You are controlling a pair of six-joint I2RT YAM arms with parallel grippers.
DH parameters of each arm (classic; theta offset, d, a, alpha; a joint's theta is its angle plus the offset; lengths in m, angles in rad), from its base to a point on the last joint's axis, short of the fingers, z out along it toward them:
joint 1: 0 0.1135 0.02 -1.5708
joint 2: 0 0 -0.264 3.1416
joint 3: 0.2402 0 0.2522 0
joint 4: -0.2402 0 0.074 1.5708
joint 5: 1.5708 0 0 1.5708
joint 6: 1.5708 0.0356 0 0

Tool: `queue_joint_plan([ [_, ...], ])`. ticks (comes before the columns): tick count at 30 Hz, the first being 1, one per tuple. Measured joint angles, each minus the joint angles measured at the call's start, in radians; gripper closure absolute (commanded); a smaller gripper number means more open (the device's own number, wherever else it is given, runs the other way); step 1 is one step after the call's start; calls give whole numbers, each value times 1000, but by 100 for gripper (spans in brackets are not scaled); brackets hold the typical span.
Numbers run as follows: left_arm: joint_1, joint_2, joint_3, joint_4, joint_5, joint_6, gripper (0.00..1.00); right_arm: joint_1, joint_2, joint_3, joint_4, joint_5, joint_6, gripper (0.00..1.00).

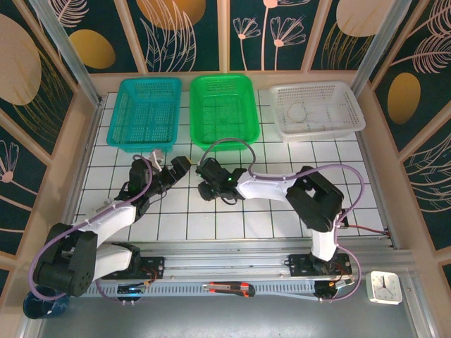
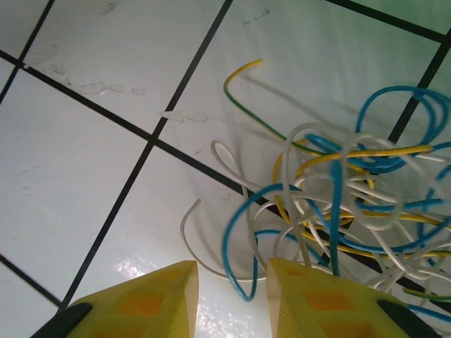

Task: Untangle the cables

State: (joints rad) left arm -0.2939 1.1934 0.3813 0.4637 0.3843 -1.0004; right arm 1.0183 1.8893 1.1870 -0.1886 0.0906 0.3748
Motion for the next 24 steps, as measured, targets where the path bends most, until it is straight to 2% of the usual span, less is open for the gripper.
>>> queue_joint_plan([
  [4,0,0,0,0,0,0,1,-13,23,0,16,4,12,100],
  [9,0,0,0,0,0,0,1,-23,-8,-12,34,-8,25,100],
  [17,0,0,0,0,0,0,1,-43,-260,-104,102,-117,58,100],
  [24,0,0,0,2,5,0,1,-154,-384,-216,225,-279,132,100],
])
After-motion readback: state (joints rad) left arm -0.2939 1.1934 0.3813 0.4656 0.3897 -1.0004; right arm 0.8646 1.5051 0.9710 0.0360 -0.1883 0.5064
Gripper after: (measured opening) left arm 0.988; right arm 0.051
